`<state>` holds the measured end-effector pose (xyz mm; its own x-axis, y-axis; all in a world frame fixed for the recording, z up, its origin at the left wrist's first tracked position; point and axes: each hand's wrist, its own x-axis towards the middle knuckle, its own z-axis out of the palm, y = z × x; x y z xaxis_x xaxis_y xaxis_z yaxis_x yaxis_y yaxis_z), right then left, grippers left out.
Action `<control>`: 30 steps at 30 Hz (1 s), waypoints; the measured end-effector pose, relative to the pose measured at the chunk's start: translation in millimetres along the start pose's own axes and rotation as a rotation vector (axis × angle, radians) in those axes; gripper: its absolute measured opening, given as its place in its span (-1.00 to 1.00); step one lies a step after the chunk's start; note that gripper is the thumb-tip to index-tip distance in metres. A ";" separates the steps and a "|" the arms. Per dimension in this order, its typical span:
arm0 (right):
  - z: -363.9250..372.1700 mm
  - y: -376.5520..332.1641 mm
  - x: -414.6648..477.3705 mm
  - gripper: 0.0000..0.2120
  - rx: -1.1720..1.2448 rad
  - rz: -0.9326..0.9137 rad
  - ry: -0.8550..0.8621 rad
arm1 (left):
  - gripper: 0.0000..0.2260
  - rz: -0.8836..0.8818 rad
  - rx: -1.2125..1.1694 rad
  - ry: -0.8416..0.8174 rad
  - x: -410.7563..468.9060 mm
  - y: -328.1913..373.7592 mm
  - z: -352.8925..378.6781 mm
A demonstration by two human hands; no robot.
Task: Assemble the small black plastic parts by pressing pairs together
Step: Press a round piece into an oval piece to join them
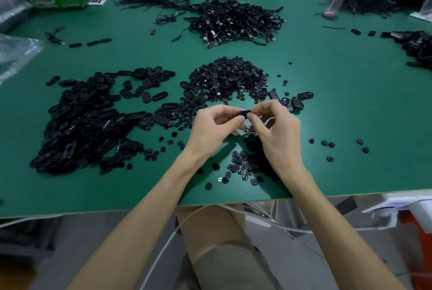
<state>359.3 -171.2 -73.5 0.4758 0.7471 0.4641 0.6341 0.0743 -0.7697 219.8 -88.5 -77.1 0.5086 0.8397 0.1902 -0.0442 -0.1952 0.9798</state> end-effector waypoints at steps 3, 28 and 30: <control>0.2 -0.5 0.2 -0.90 -0.008 -0.029 0.029 | -0.85 -0.003 -0.055 -0.018 -0.3 0.4 -1.1; -2.7 -3.6 -0.4 -0.90 -0.025 -0.118 -0.057 | -0.93 -0.016 -0.010 -0.067 0.3 -0.8 -0.5; -2.1 -3.8 -0.9 -0.91 -0.036 -0.139 -0.066 | -0.93 -0.015 -0.005 -0.080 0.4 -1.6 -0.9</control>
<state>357.8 -173.5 -70.1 0.3421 0.7730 0.5343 0.7128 0.1570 -0.6836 219.3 -87.3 -78.6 0.5766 0.7991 0.1700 -0.0405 -0.1800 0.9828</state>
